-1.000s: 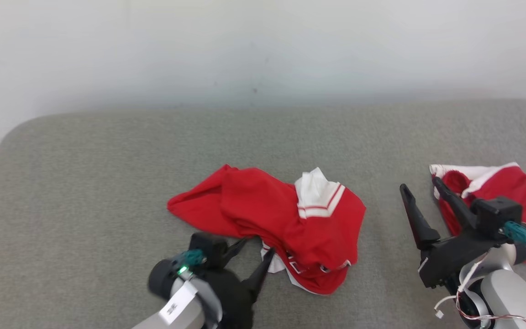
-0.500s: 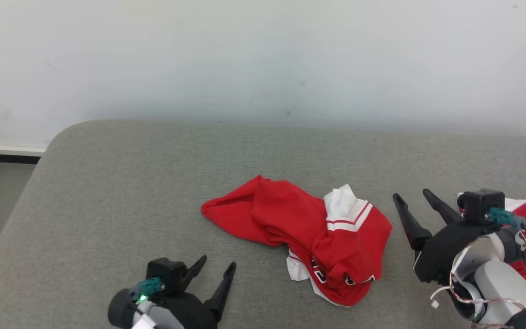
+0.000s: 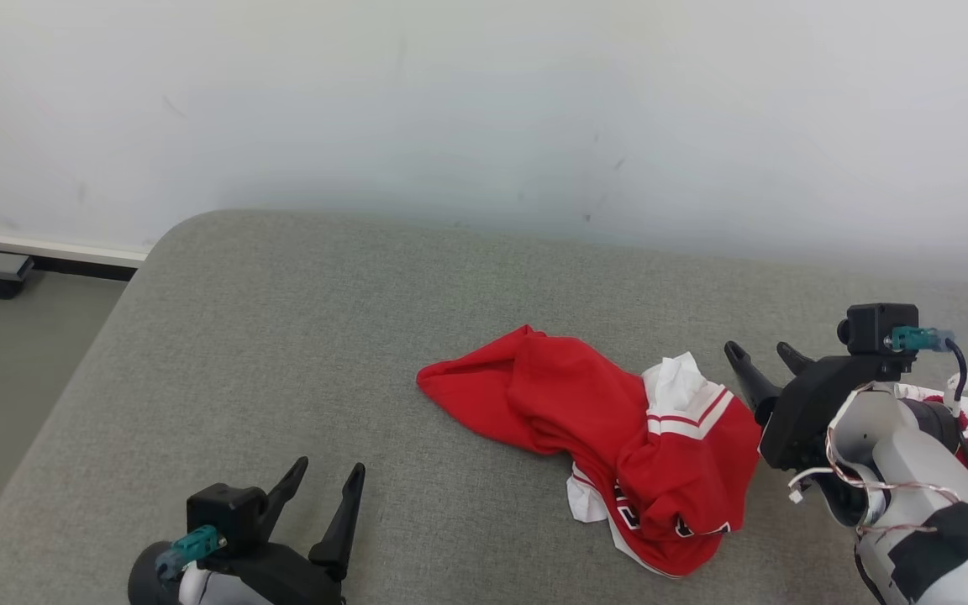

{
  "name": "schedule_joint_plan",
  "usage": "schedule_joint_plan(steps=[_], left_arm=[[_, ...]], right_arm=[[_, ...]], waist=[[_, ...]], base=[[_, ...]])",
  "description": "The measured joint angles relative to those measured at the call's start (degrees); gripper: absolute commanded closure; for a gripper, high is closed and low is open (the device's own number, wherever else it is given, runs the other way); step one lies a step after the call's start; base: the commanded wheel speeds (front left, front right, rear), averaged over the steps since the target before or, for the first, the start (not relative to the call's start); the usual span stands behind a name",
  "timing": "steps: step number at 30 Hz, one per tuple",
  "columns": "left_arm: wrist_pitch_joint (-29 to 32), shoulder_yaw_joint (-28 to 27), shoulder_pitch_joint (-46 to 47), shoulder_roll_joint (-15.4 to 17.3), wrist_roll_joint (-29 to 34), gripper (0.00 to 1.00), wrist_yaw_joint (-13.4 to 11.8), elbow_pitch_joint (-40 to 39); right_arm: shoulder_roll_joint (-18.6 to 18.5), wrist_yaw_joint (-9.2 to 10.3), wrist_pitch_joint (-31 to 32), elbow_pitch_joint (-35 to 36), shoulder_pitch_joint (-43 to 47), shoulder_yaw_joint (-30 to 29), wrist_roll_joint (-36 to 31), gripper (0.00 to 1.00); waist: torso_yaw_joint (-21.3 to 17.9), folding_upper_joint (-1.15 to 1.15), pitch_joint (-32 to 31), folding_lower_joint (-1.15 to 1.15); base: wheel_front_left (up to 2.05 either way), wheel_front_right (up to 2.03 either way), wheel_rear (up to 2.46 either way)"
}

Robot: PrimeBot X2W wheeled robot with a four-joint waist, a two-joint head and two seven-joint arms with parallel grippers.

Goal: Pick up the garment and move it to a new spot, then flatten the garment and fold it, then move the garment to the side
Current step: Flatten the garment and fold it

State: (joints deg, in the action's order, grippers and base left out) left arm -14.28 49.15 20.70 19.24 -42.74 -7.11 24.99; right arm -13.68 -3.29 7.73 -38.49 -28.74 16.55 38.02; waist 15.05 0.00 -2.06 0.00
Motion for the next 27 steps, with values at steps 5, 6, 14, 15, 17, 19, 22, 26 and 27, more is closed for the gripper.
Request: schedule_joint_plan(steps=[5,6,14,15,17,19,22,26,27], left_arm=[[-0.07,-4.58,-2.03,-0.20,4.87,0.00,0.00,-1.97],[-0.07,-5.60,-2.42,-0.22,5.81,0.00,0.00,-2.34],[-0.08,-12.92,-5.55,-0.62,8.81,0.00,0.00,-4.58],[-0.09,-13.44,-5.66,-0.63,9.34,0.00,0.00,-4.58],[-0.14,-15.19,-6.84,-1.04,9.59,0.00,-0.01,-4.81],[-0.14,-15.63,-8.08,-1.49,10.27,0.00,-0.01,-4.85],[-0.14,-16.47,-9.74,-2.61,11.26,0.00,-0.01,-4.89],[-0.14,-17.01,-10.18,-3.01,13.30,0.00,-0.01,-4.44],[-0.14,-17.19,-10.25,-3.01,13.51,0.00,-0.01,-4.09]], right_arm=[[1.04,0.02,4.05,-5.92,-3.57,-0.22,1.30,0.00],[1.25,0.22,4.85,-6.99,-4.19,-0.15,1.30,0.00],[3.36,1.08,9.81,-15.37,-10.39,-0.19,2.80,0.00],[3.75,1.33,10.34,-16.23,-10.95,-0.19,2.97,0.00],[4.68,1.33,11.37,-18.17,-11.98,0.16,2.99,0.00],[5.43,1.35,11.99,-19.73,-12.39,0.23,3.02,0.00],[6.14,1.55,12.49,-21.50,-12.82,0.15,3.34,0.00],[6.37,1.52,13.03,-23.51,-13.02,0.36,3.33,0.00],[6.38,1.52,13.04,-24.04,-13.18,0.36,3.33,0.03]], waist=[[1.02,0.00,0.27,0.00],[1.21,0.00,0.36,0.00],[2.08,0.00,1.08,0.00],[2.07,0.00,1.12,0.00],[1.90,0.00,1.11,0.01],[1.69,0.00,1.03,0.01],[1.43,0.00,1.01,0.01],[1.27,0.00,1.12,0.01],[1.24,0.00,1.15,0.01]], base=[[0.00,0.00,0.00],[0.00,0.00,0.00],[0.00,0.00,0.00],[0.00,0.00,0.00],[0.00,0.00,0.00],[0.00,0.00,0.00],[0.00,0.00,0.00],[0.00,0.00,0.00],[0.00,0.00,0.00]])
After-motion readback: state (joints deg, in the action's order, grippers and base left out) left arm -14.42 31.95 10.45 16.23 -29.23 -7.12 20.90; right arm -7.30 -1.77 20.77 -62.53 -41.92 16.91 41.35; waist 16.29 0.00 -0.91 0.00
